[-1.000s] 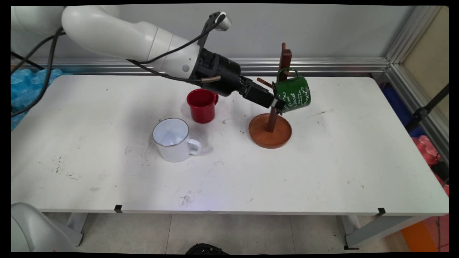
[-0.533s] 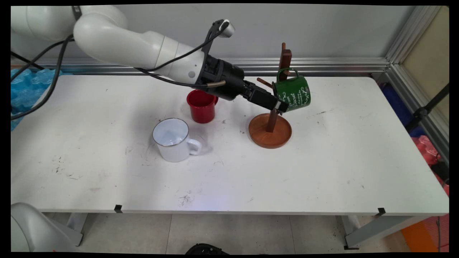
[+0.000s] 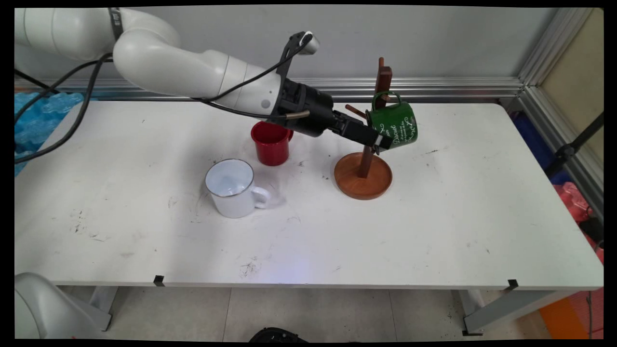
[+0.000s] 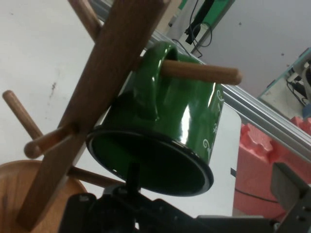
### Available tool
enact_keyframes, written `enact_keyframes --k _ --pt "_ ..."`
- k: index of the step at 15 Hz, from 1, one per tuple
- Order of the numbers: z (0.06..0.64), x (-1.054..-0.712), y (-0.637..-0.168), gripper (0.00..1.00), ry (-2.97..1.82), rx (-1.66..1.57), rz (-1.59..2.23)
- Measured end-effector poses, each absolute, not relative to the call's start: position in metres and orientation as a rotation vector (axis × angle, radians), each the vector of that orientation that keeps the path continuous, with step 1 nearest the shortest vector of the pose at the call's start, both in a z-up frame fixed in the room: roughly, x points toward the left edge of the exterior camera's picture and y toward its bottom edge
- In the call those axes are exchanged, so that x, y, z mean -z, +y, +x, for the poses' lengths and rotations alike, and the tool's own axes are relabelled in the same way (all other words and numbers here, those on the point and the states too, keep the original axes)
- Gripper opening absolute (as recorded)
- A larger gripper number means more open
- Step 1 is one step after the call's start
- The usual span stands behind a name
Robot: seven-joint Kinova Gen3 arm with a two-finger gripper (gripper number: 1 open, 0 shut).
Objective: Pick up the green mug from the rack, then place the picked object on the table
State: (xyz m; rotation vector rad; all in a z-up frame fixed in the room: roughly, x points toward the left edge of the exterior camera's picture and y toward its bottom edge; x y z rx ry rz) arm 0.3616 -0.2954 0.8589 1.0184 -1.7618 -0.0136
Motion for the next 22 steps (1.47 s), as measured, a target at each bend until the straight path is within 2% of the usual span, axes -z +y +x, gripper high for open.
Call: enact_keyframes --k 8,9,22 --pt "0.3567 -0.8573 -0.2949 1.00 -1.737 0.035 1.018" --pt "0.3563 -0.8573 -0.2952 0.00 -1.735 0.035 1.018" --pt "0.3659 -0.8576 -0.2937 0.00 -1.728 0.012 1.051"
